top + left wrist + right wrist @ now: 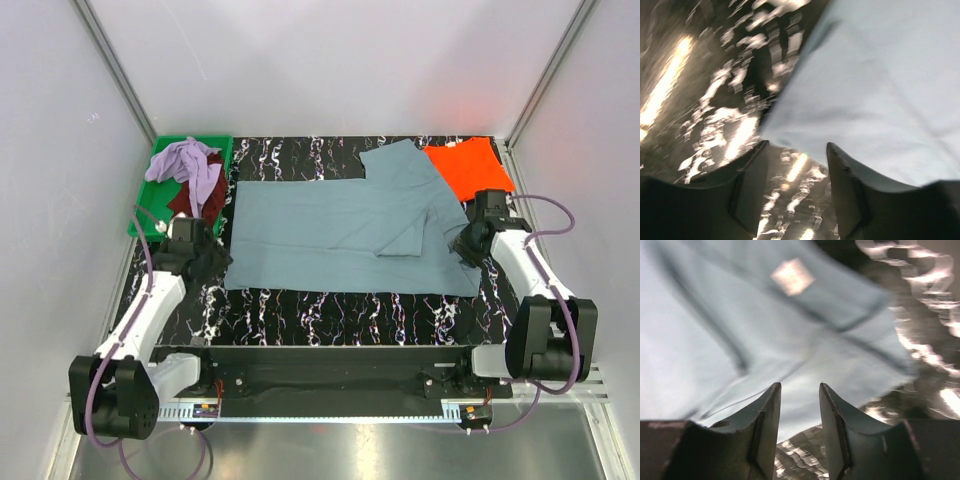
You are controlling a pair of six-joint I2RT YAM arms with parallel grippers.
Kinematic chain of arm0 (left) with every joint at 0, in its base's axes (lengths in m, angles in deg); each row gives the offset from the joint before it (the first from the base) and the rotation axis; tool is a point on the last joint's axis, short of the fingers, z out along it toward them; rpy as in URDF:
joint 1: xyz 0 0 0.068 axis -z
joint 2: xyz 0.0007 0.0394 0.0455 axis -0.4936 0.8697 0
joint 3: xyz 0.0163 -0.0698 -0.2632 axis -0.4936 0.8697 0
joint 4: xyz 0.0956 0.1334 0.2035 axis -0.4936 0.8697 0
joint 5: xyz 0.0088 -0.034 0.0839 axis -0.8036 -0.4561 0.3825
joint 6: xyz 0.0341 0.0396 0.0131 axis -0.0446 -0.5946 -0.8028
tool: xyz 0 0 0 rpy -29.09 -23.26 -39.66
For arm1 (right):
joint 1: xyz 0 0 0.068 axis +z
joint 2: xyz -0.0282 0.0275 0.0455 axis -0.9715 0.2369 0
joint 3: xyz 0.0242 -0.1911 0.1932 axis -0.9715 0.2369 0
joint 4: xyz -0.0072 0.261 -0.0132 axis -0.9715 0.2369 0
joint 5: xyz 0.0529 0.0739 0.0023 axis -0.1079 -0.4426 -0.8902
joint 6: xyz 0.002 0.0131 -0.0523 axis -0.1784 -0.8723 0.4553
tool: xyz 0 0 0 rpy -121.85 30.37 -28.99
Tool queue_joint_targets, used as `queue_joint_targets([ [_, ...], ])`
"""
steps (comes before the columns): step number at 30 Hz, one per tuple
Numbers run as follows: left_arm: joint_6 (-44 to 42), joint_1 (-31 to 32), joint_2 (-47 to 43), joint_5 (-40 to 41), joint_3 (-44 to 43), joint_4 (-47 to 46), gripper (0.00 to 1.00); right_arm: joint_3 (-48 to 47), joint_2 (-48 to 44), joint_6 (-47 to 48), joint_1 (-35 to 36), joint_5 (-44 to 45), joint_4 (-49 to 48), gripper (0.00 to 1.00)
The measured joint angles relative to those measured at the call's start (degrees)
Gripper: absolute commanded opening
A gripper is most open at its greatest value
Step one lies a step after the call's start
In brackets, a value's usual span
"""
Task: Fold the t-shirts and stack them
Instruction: Fold the tshirt
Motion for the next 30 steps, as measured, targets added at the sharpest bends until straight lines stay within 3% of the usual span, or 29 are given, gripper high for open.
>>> queue_joint_targets([
  [7, -7.0, 0.0, 1.8, -8.5, -10.8, 0.1, 0.74, 2.1, -0.6, -7.6, 7.9, -5.7, -6.8, 0.48],
  [8, -8.1, 0.0, 3.2, -9.9, -12.3, 0.1, 0.78, 2.9, -0.6, -8.9, 8.7, -6.1, -7.6, 0.49],
  [10, -10.3, 0.0, 5.3, -12.2, -13.9, 0.0, 0.96, 4.2, -0.6, -11.1, 9.5, -6.5, -8.5, 0.5],
  [11, -11.3, 0.0, 5.9, -13.2, -14.0, 0.1, 0.98, 4.5, -0.5, -12.1, 9.5, -6.5, -8.8, 0.5],
  [26, -18.2, 0.0, 6.4, -20.5, -13.4, 1.4, 0.95, 4.7, 9.5, -18.1, 10.3, -6.3, -16.0, 0.49],
  [30, -18.3, 0.0, 6.4, -21.2, -13.1, 1.2, 0.95, 4.6, 10.3, -18.3, 10.3, -5.9, -17.1, 0.44],
])
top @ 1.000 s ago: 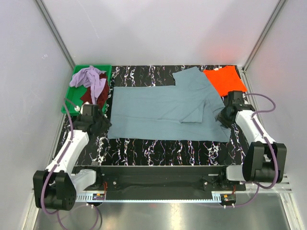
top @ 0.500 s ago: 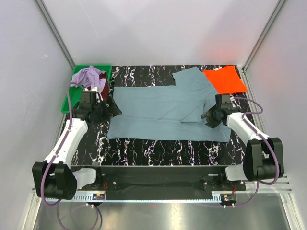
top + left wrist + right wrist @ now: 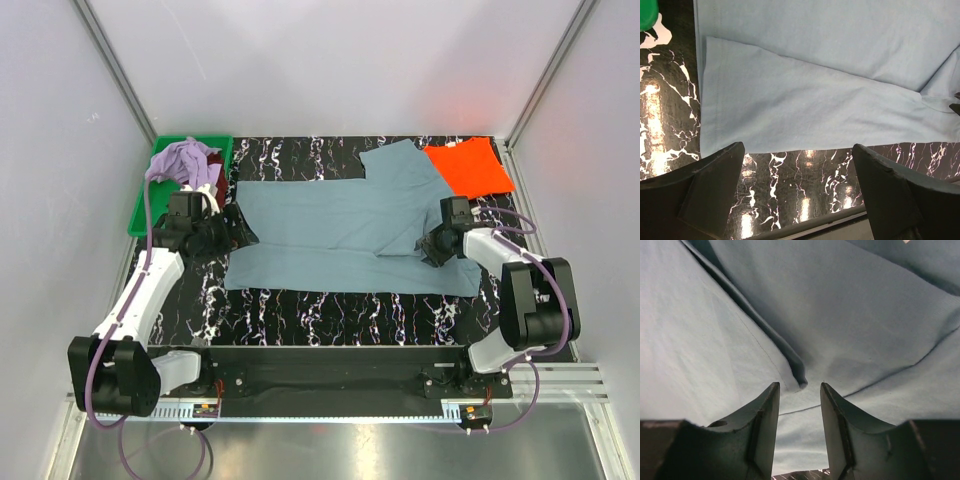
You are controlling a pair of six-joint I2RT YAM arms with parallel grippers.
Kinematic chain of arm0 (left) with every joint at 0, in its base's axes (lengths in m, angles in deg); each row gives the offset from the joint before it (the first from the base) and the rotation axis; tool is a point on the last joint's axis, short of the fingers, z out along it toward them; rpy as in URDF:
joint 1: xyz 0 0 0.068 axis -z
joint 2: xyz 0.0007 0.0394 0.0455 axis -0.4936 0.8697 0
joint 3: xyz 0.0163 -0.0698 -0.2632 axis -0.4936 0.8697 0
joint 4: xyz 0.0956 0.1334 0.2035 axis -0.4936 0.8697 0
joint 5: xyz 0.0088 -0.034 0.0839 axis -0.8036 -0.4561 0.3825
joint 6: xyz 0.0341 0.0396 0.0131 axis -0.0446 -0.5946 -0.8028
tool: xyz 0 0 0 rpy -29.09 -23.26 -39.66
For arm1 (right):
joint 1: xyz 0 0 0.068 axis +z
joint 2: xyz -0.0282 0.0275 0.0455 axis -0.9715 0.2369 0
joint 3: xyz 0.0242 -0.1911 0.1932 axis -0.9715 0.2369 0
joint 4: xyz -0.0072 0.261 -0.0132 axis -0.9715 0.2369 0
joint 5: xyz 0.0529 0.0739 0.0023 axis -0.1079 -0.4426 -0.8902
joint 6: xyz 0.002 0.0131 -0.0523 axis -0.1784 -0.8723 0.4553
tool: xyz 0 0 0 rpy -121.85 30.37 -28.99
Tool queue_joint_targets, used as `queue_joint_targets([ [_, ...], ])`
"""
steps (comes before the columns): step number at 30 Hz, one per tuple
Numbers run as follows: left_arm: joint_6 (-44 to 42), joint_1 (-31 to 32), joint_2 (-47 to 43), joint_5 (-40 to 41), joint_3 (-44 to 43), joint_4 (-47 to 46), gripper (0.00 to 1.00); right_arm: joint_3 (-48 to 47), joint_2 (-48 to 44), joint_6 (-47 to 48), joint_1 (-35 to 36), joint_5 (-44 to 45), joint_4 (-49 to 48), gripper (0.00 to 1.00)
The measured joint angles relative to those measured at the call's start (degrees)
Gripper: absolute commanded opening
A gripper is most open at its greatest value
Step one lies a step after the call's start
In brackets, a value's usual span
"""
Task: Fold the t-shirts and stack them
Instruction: Fold the tshirt
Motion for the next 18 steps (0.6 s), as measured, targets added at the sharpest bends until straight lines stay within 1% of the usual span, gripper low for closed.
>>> queue_joint_targets([
  [5, -0.2, 0.0, 0.0, -0.5, 0.3, -0.2, 0.95, -0.3, 1.9, 0.0, 0.1, 0.1, -1.1, 0.4],
  [7, -0.3, 0.0, 0.0, -0.7, 0.3, -0.2, 0.95, -0.4, 2.6, 0.0, 0.1, 0.1, -1.6, 0.36],
  [8, -0.4, 0.0, 0.0, -0.8, 0.3, -0.2, 0.95, -0.5, 3.0, 0.0, 0.1, 0.0, -1.6, 0.28],
  [10, -0.4, 0.0, 0.0, -0.8, 0.3, -0.3, 0.95, -0.8, 3.4, 0.0, 0.2, 0.0, -1.9, 0.2],
  [11, -0.4, 0.0, 0.0, -0.9, 0.3, -0.3, 0.95, -0.9, 3.4, 0.0, 0.3, 0.0, -2.0, 0.11],
  [14, -0.4, 0.0, 0.0, -1.1, 0.3, -0.3, 0.95, -1.7, 3.5, 0.9, 0.8, -0.6, -3.1, 0.01],
  [18, -0.4, 0.0, 0.0, -1.3, 0.3, -0.4, 0.95, -5.9, 5.7, 2.9, 2.1, -2.3, -3.7, 0.0],
])
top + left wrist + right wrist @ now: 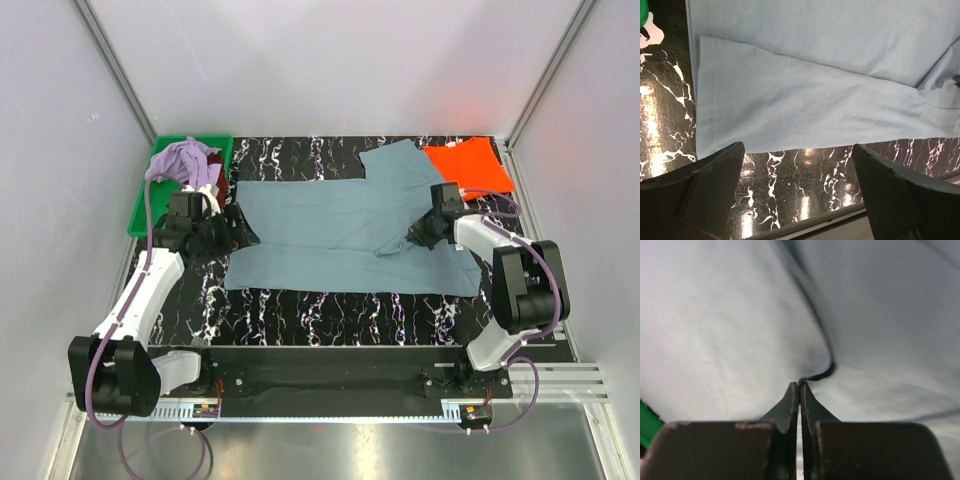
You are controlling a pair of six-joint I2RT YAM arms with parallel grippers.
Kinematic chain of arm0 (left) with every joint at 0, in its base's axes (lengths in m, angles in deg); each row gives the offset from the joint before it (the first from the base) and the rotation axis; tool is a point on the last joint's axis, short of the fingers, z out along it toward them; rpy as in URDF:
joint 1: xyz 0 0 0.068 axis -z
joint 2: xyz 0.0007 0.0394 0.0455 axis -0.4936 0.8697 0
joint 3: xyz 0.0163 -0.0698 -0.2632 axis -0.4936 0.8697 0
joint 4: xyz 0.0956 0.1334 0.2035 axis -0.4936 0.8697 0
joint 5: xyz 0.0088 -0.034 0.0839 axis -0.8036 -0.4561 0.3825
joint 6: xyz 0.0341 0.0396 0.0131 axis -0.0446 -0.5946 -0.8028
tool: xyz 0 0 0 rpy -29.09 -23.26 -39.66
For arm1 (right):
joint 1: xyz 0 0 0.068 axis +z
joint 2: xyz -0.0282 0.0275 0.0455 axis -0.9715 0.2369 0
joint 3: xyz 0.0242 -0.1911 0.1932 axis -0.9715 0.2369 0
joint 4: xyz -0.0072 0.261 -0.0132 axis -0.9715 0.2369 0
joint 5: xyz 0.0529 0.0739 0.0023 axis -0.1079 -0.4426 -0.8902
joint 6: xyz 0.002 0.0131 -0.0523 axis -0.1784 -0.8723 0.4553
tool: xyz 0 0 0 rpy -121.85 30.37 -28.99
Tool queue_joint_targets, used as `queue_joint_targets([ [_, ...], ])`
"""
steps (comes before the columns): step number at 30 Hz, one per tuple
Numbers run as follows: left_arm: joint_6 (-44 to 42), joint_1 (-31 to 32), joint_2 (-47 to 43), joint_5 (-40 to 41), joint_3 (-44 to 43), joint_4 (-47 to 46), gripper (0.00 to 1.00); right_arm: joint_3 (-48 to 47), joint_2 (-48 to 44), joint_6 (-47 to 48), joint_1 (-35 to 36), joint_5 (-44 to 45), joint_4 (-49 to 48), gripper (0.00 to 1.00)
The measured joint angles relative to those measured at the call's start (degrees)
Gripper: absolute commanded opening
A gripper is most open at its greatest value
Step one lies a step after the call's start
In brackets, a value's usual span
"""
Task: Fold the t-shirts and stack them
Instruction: Fold the tshirt
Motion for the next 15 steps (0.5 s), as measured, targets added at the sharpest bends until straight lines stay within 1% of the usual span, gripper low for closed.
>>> queue_joint_targets([
  [10, 0.0, 0.0, 0.0, -0.3, 0.1, 0.0, 0.95, -6.1, 6.9, 3.3, 4.6, -2.3, -2.2, 0.0],
  [15, 0.0, 0.0, 0.0, -0.3, 0.1, -0.1, 0.95, -8.2, 7.7, 4.5, 6.1, -2.2, -2.8, 0.0],
])
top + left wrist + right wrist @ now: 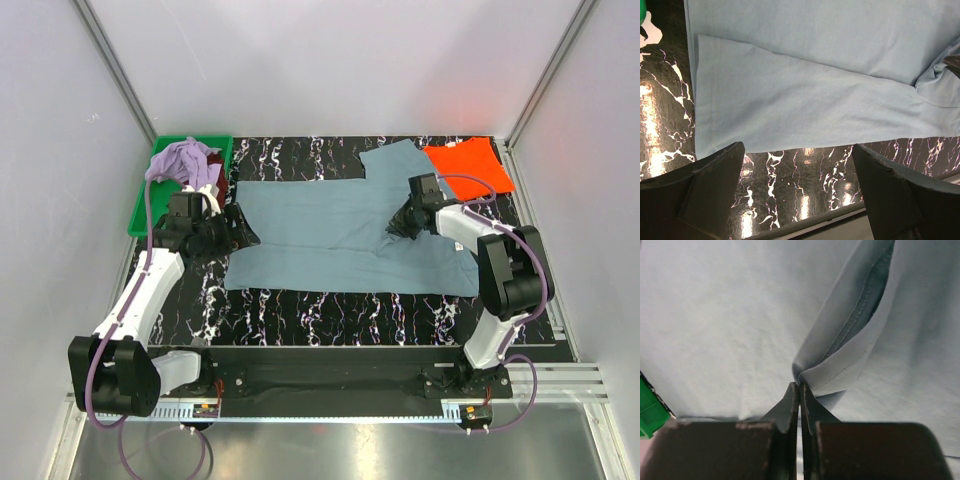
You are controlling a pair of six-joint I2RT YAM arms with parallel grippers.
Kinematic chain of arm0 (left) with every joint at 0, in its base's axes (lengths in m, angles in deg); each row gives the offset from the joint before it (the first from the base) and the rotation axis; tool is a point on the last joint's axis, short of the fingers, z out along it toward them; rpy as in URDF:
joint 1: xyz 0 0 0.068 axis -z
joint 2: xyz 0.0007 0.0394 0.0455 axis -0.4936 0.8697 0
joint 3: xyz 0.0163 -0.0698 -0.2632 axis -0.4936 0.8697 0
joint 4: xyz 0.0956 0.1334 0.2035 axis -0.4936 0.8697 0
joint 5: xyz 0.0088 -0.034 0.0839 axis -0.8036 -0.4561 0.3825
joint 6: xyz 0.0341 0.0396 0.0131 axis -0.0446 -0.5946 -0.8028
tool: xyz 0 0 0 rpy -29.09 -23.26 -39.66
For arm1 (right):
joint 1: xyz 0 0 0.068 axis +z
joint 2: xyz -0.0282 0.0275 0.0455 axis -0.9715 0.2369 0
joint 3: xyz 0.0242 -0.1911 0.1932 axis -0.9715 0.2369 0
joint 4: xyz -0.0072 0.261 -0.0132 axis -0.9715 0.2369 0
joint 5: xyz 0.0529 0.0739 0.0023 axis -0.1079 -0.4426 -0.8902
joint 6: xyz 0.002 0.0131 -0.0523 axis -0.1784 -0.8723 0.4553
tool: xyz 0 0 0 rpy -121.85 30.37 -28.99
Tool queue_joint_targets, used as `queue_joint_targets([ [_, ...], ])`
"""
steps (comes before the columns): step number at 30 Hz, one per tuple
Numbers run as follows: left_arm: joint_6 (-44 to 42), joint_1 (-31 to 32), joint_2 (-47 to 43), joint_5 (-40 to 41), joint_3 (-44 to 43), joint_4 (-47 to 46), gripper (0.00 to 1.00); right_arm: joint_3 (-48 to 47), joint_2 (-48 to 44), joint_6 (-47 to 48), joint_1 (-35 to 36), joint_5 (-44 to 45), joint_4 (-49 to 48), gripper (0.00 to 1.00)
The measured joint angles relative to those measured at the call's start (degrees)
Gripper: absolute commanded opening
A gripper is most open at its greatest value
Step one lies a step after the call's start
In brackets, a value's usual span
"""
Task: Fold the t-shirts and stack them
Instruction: Fold the tshirt
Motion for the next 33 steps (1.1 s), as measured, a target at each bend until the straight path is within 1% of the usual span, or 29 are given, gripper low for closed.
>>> queue_joint_targets([
  [6, 0.0, 0.0, 0.0, 0.0, 0.0, -0.1, 0.95, -2.0, 1.2, 0.7, 0.5, 0.0, -1.4, 0.0],
  [17, 0.0, 0.0, 0.0, 0.0, 0.0, -0.2, 0.95, -2.5, 3.3, 0.4, 0.7, -0.2, -3.3, 0.0],
  [29, 0.0, 0.0, 0.0, 0.0, 0.6, -0.6, 0.95, -2.5, 5.7, -1.9, 0.8, -3.1, -8.3, 0.0],
  [32, 0.0, 0.0, 0.0, 0.0, 0.8, -0.6, 0.95, -2.5, 6.5, -2.3, 0.9, -3.2, -8.9, 0.04],
  [33, 0.0, 0.0, 0.0, 0.0, 0.8, -0.6, 0.95, -2.5, 6.5, -2.4, 0.9, -3.2, -9.0, 0.12],
])
